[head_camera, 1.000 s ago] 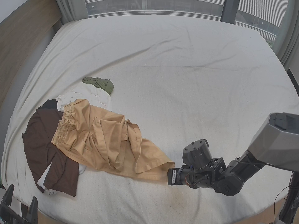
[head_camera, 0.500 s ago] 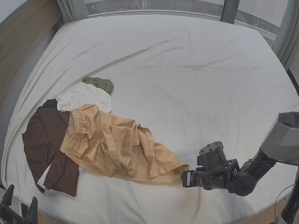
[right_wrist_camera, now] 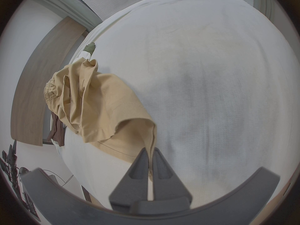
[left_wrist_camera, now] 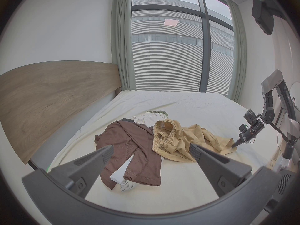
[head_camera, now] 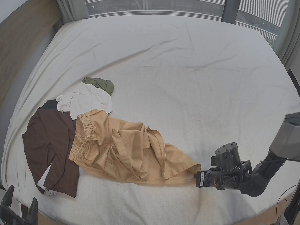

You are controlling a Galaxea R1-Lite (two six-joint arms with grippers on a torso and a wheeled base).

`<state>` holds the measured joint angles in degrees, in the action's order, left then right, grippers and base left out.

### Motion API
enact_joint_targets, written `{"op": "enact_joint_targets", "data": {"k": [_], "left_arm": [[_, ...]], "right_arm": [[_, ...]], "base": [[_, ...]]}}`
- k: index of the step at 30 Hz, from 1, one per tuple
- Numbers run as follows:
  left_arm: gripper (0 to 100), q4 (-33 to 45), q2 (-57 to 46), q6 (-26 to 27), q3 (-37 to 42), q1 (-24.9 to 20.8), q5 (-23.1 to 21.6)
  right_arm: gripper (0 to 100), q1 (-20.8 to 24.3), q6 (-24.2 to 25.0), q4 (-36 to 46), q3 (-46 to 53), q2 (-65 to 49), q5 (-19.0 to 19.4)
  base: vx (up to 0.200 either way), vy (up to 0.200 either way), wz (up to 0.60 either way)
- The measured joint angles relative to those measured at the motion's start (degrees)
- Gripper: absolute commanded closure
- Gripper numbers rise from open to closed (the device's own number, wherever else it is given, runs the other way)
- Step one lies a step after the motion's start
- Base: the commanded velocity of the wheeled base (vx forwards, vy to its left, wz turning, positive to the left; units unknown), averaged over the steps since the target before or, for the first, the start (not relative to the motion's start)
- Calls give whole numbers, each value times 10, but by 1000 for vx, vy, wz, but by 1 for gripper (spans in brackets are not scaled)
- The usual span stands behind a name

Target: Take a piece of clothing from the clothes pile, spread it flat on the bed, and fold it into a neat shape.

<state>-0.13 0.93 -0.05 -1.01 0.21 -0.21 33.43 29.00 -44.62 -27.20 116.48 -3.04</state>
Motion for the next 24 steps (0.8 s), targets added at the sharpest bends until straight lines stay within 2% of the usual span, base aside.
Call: {"op": "enact_joint_targets", "data": {"k": [5, 16, 24], "left_arm": [[0, 0, 0, 0, 0, 0, 0], [0, 0, 0, 0, 0, 0, 0], [0, 0, 0, 0, 0, 0, 0]], "right_arm": [[100, -17, -3, 1, 17, -20, 0], [100, -64, -44, -1, 59, -38, 3], [100, -79, -52, -1, 79, -45, 4]], "base": [[0, 0, 0], [0, 0, 0], [0, 0, 0]]}}
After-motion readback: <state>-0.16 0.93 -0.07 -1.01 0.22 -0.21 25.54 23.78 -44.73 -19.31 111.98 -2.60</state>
